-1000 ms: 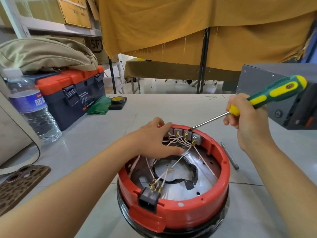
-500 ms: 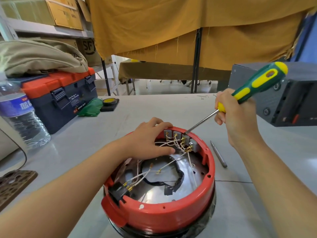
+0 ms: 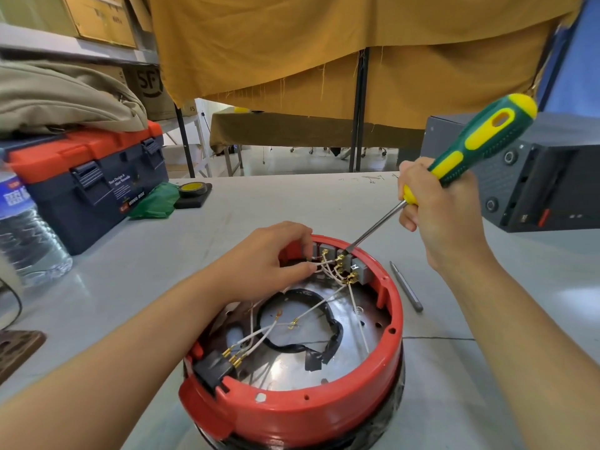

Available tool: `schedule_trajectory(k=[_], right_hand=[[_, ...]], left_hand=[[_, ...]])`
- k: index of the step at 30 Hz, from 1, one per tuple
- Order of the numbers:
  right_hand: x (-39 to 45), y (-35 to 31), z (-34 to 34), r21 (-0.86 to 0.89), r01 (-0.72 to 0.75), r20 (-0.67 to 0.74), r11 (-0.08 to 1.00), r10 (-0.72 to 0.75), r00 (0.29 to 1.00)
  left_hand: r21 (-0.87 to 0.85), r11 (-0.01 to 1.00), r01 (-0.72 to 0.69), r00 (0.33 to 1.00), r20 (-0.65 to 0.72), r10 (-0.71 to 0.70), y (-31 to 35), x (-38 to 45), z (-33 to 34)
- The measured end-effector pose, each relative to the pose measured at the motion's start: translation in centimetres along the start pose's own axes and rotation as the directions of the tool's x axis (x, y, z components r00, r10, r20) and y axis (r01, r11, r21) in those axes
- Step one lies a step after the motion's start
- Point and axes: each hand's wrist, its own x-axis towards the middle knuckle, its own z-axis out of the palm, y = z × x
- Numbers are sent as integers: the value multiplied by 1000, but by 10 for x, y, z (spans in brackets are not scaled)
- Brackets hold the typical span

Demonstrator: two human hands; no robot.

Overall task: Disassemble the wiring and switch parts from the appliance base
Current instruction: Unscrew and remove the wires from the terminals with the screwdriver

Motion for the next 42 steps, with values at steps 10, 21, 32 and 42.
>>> schedule_trajectory(k=[10,21,32,42], right_hand=[[-3,-4,3,-55,-11,-20,998,10,1000],[3,6,0,26,-225,-102,974,227,969],[7,14,-7,134,-404,-144,905,421,895],[8,10,-8,88,-260,-141,962,270,952]], left_hand=[[31,999,24,999,46,-25,0,0,0],[45,998,35,997,68,-38,-1,1,1],[69,997,36,996,79,-42,0,1,0],[61,997,47,996,75,-52,0,1,0]])
